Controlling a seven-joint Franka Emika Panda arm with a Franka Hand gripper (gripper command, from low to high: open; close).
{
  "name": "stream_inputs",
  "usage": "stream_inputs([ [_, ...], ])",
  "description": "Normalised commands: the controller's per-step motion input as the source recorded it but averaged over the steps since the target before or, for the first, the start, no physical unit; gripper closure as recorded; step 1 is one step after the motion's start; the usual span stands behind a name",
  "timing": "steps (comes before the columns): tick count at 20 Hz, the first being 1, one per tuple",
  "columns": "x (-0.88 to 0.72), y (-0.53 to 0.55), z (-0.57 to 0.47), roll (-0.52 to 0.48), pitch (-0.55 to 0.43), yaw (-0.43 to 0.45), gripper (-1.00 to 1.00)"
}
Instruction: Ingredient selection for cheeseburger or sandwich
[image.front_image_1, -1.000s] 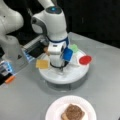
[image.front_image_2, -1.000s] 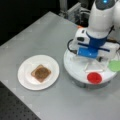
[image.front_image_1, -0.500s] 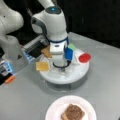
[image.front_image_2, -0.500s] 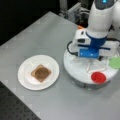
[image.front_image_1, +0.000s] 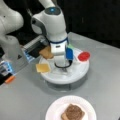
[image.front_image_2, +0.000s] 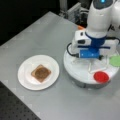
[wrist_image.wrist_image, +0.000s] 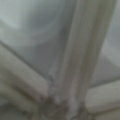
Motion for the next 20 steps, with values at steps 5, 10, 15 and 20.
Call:
stream_inputs([
  [5,0.09,-0.05,0.0,0.021,-0.004,0.357,-1.0],
  [10,0.17,-0.03,0.06,0.005,-0.011,0.413,-1.0],
  [15,0.2,-0.02,0.07,-0.014,0.025,0.316,-1.0],
  [20,0.18,0.05,0.09,-0.065,0.046,0.297,-1.0],
])
